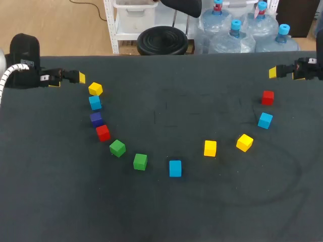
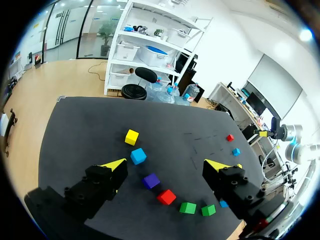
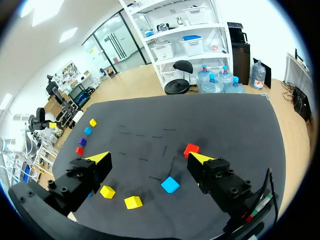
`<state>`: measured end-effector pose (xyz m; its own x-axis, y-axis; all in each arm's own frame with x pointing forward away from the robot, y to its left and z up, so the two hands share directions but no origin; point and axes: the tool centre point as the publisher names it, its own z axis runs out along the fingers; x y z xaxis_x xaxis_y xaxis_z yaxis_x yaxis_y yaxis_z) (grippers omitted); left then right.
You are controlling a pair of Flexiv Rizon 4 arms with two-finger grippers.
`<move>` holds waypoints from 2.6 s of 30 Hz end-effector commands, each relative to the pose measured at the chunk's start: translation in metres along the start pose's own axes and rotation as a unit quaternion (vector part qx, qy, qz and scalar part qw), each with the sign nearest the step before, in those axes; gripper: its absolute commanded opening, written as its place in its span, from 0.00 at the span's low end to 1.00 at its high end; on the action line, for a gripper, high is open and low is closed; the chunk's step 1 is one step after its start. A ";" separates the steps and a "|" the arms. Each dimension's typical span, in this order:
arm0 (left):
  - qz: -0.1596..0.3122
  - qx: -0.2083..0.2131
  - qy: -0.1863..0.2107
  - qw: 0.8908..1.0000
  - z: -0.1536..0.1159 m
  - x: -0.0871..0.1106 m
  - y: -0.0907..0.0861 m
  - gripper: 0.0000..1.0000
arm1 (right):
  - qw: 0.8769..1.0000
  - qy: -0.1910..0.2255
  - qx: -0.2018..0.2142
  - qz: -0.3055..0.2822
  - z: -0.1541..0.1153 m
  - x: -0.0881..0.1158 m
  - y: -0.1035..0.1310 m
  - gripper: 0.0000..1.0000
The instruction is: Place the blue cubes, place green cubes on the blue cubes, place the yellow cubes on the green cubes, then place the red cubes on the yellow cubes, and place purple cube on the red cubes.
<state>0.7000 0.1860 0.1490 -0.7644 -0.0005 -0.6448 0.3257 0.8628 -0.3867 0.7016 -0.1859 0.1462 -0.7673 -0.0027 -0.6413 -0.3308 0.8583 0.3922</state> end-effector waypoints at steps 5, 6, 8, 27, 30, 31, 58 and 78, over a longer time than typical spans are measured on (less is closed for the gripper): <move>0.000 -0.001 0.001 1.000 0.000 0.000 -0.001 1.00 | 0.992 0.095 -0.017 -0.077 0.020 0.012 0.022 1.00; 0.000 -0.001 0.001 1.000 0.000 0.000 -0.001 1.00 | 0.988 0.108 -0.022 -0.104 0.022 0.015 0.030 1.00; 0.000 -0.001 0.001 1.000 0.000 0.000 -0.001 1.00 | 0.978 0.136 -0.033 -0.153 0.027 0.021 0.046 1.00; 0.000 -0.001 0.001 1.000 0.000 0.000 -0.001 1.00 | 0.840 0.256 -0.139 -0.458 0.025 0.118 0.166 1.00; 0.000 -0.001 0.001 1.000 0.000 0.000 -0.001 1.00 | 0.794 0.280 -0.213 -0.495 0.015 0.135 0.183 1.00; 0.000 -0.001 0.001 1.000 0.000 0.000 -0.001 1.00 | 0.782 0.284 -0.230 -0.505 0.011 0.139 0.189 1.00; 0.000 -0.001 0.001 1.000 0.000 0.000 -0.001 1.00 | 0.710 0.349 -0.253 -0.557 0.047 0.185 0.222 1.00; 0.000 -0.001 0.001 1.000 0.000 0.000 -0.001 1.00 | 0.687 0.486 -0.083 -0.533 0.054 0.204 0.262 1.00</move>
<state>0.7000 0.1861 0.1490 -0.7644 -0.0005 -0.6448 0.3257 0.8628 -0.3867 0.4935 0.0560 0.0835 0.0270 -0.9918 -0.1252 -0.9781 -0.0521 0.2013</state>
